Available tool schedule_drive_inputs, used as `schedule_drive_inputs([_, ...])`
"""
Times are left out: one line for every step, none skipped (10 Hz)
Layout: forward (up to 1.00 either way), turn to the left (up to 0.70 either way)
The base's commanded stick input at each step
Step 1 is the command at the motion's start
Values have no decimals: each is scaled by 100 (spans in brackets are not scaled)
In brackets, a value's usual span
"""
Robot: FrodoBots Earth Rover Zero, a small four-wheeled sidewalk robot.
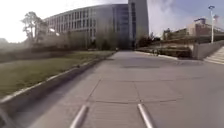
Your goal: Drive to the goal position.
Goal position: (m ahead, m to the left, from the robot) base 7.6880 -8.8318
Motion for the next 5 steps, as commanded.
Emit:
schedule_drive_inputs([70, -14])
schedule_drive_inputs([70, -14])
schedule_drive_inputs([70, -14])
schedule_drive_inputs([70, -14])
schedule_drive_inputs([70, -14])
